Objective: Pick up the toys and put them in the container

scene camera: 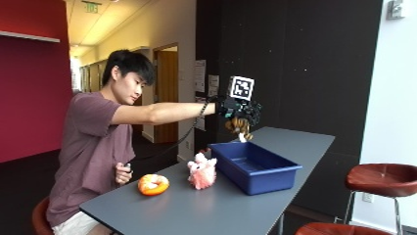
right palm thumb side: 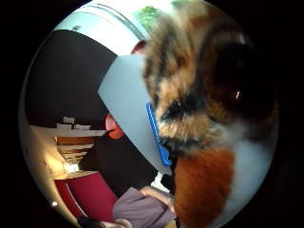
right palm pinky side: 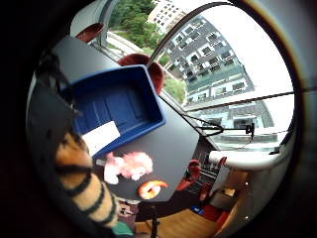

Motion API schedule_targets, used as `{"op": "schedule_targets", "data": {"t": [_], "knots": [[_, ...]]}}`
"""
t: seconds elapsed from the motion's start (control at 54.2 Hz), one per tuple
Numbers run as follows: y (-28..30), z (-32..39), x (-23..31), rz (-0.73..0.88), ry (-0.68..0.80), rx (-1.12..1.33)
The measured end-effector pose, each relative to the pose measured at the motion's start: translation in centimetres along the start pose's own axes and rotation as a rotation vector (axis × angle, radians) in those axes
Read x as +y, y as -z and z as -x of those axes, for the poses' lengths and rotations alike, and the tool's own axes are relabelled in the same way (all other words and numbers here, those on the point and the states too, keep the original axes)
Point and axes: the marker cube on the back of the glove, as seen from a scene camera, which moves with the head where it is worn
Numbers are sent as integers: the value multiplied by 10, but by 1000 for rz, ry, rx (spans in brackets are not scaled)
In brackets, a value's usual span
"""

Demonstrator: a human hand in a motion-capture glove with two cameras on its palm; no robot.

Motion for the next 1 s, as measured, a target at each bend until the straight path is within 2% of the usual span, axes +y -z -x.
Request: {"op": "schedule_targets", "data": {"t": [0.055, 0.129, 0.424, 0.516, 0.609, 0.793, 0.996], "knots": [[-14, 12, -5, 127, 15, -33], [-22, 20, -10, 159, 25, -59], [-21, 24, -12, 149, 73, -58], [-19, 26, -17, 138, -62, -58], [-18, 24, -10, 132, 78, -58], [-14, 32, -6, 130, 48, -35], [18, 10, 45, 118, 12, -13]]}}
